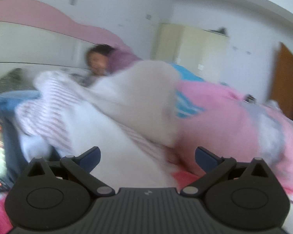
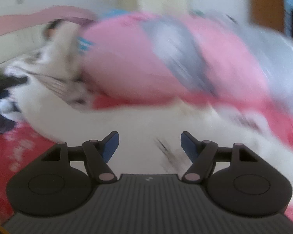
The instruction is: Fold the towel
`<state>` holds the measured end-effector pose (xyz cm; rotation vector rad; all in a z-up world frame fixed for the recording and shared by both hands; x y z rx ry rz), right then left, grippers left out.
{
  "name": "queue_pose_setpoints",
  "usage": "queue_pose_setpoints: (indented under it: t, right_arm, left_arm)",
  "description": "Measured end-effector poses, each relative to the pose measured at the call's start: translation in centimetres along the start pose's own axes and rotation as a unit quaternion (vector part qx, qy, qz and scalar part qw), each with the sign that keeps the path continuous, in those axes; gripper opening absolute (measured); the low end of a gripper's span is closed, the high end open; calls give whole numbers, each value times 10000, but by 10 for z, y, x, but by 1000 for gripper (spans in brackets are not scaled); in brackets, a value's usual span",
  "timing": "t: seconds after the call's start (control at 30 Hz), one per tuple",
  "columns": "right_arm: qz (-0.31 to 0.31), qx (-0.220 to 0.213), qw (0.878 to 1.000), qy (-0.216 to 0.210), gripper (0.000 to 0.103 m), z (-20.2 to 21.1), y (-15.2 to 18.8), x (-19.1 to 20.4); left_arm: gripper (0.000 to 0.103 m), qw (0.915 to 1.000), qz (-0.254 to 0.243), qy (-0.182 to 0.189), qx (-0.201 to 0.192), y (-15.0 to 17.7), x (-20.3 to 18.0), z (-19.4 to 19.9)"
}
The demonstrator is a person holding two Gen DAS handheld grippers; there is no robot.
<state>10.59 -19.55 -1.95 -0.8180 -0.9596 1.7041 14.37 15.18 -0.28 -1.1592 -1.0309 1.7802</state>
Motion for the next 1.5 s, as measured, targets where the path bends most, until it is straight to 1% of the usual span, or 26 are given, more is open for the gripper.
queue_pose_setpoints:
  t: [0.07, 0.13, 0.2, 0.23, 0.3, 0.33, 0.4, 0.43, 0.5, 0.53, 0.7, 0.77, 0.8, 0.83, 0.87, 0.93, 1.07, 1.13, 1.17, 1.2, 1.23, 1.27, 1.3, 1.33, 1.4, 1.5]
  right_arm:
    - [402, -166, 9983, -380, 70, -15, -36, 31]
    - [721, -288, 9937, -803, 70, -33, -69, 65]
    - [867, -359, 9878, -1243, 70, -55, -98, 95]
    - [934, -394, 9841, -1461, 70, -66, -112, 110]
    - [1108, -417, 9758, -1840, 70, -90, -136, 141]
    - [1207, -424, 9708, -2031, 70, -104, -147, 157]
    - [1317, -372, 9627, -2334, 69, -129, -162, 183]
    - [1366, -342, 9585, -2480, 69, -142, -168, 195]
    - [1462, -283, 9493, -2770, 68, -167, -182, 221]
    - [1475, -242, 9467, -2852, 68, -177, -185, 230]
    - [1493, -23, 9365, -3174, 68, -219, -194, 270]
    - [1499, 64, 9319, -3302, 67, -236, -197, 286]
    - [1502, 108, 9296, -3365, 67, -244, -199, 294]
    - [1505, 152, 9271, -3428, 66, -253, -201, 302]
    - [1508, 196, 9247, -3491, 66, -261, -203, 310]
    - [1515, 292, 9229, -3529, 63, -271, -202, 319]
    - [1469, 457, 9214, -3569, 58, -286, -199, 332]
    - [1421, 525, 9213, -3580, 47, -290, -195, 334]
    - [1402, 543, 9216, -3577, 43, -291, -194, 335]
    - [1384, 557, 9220, -3572, 35, -291, -192, 335]
    - [1371, 551, 9224, -3568, 29, -290, -192, 334]
    - [1360, 539, 9228, -3563, 26, -288, -192, 333]
    - [1348, 528, 9233, -3559, 18, -286, -192, 331]
    - [1336, 516, 9237, -3554, 12, -283, -193, 330]
    - [1313, 493, 9245, -3545, 6, -279, -193, 327]
    - [1333, 425, 9248, -3537, 5, -269, -193, 322]
  left_arm:
    - [103, 9995, 69, -272, -154, -8, 21, -13]
    - [103, 9981, 110, -521, -322, -16, 41, -26]
    - [102, 9966, 106, -679, -451, -20, 58, -34]
    - [101, 9963, 102, -689, -509, -22, 67, -38]
    - [101, 9966, 95, -586, -573, -20, 74, -43]
    - [99, 9970, 98, -511, -578, -20, 76, -47]
    - [93, 9977, 87, -348, -577, -21, 76, -54]
    - [92, 9979, 75, -266, -594, -22, 76, -56]
    - [92, 9974, 27, -158, -707, -23, 72, -57]
    - [92, 9971, -2, -142, -752, -22, 72, -58]
    - [91, 9967, 26, -281, -767, -20, 78, -61]
    - [88, 9965, 69, -309, -769, -21, 82, -63]
    - [85, 9967, 86, -310, -749, -21, 84, -65]
    - [79, 9968, 118, -326, -723, -20, 86, -67]
    - [76, 9968, 152, -347, -697, -20, 88, -69]
    - [67, 9972, 233, -368, -613, -19, 93, -74]
    - [59, 9976, 334, -283, -532, -17, 96, -74]
    - [50, 9977, 350, -247, -528, -17, 97, -73]
    - [48, 9977, 374, -238, -522, -17, 98, -73]
    - [42, 9976, 403, -232, -513, -16, 98, -73]
    - [32, 9975, 423, -237, -517, -16, 99, -73]
    - [28, 9974, 451, -235, -520, -17, 100, -71]
    - [21, 9972, 482, -229, -523, -17, 100, -70]
    - [18, 9971, 512, -224, -526, -17, 100, -68]
    - [18, 9966, 584, -155, -557, -18, 100, -66]
    - [18, 9961, 582, 19, -669, -18, 94, -59]
Point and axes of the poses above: each gripper's, at about its wrist camera, not at the fingertips, and z roughly against the way its jaws point, x to its left, y to its underside, the point moved 4 cm from there along -z, roughly the way its jaws point, and after that the axes turned 7 degrees about z, right-handed, at the moved point
